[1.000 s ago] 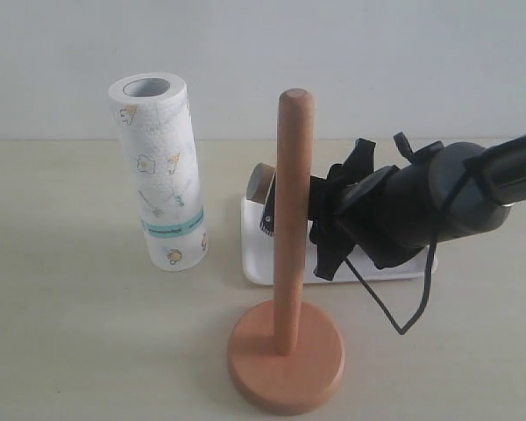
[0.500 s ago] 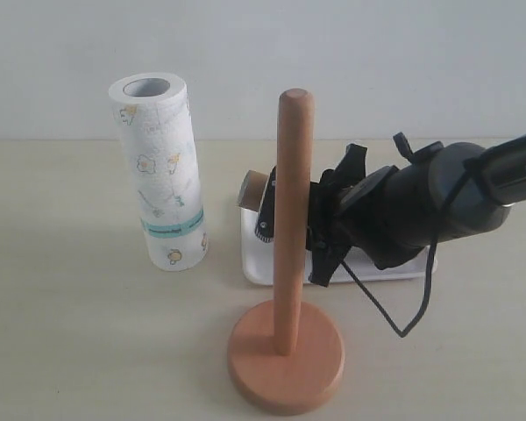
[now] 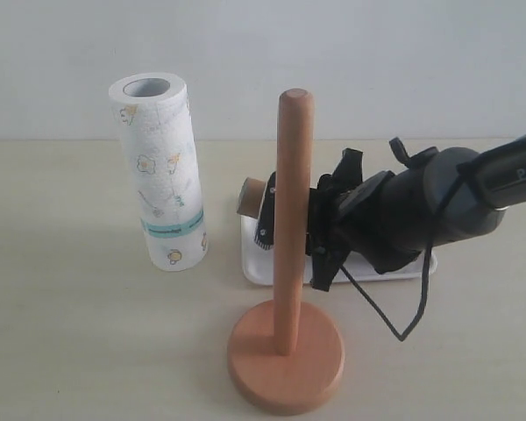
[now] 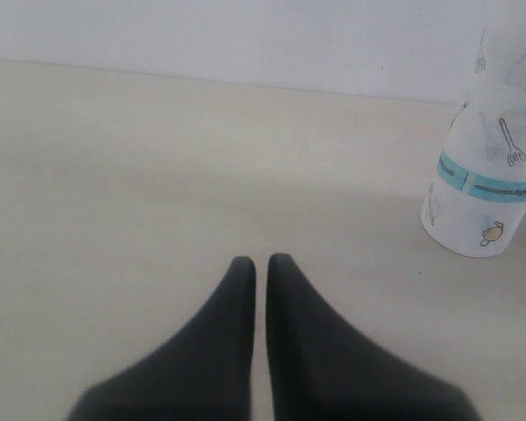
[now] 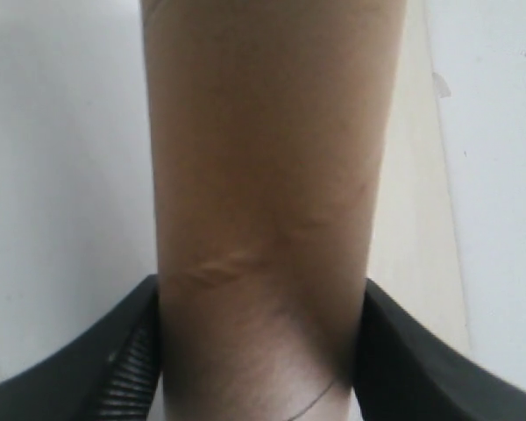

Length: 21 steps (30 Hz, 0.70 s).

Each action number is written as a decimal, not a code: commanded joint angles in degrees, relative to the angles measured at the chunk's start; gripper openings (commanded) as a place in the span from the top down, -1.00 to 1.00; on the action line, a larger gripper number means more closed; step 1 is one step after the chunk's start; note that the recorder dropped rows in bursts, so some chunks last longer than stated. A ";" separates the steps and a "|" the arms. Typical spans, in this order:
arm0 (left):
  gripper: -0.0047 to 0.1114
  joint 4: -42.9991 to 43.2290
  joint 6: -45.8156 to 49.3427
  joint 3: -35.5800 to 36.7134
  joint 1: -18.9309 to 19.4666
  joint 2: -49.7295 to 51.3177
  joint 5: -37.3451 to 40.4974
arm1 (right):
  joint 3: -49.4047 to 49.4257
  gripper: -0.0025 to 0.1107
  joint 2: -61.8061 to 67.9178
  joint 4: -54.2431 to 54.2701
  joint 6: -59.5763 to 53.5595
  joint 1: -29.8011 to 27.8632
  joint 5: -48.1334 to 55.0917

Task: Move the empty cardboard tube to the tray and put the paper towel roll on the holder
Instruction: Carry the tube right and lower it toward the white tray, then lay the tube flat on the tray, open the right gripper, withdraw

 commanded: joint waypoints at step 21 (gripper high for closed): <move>0.85 0.14 -0.46 0.24 -0.20 -0.16 0.04 | -0.02 0.72 3.82 -2.44 -0.28 -0.04 -4.30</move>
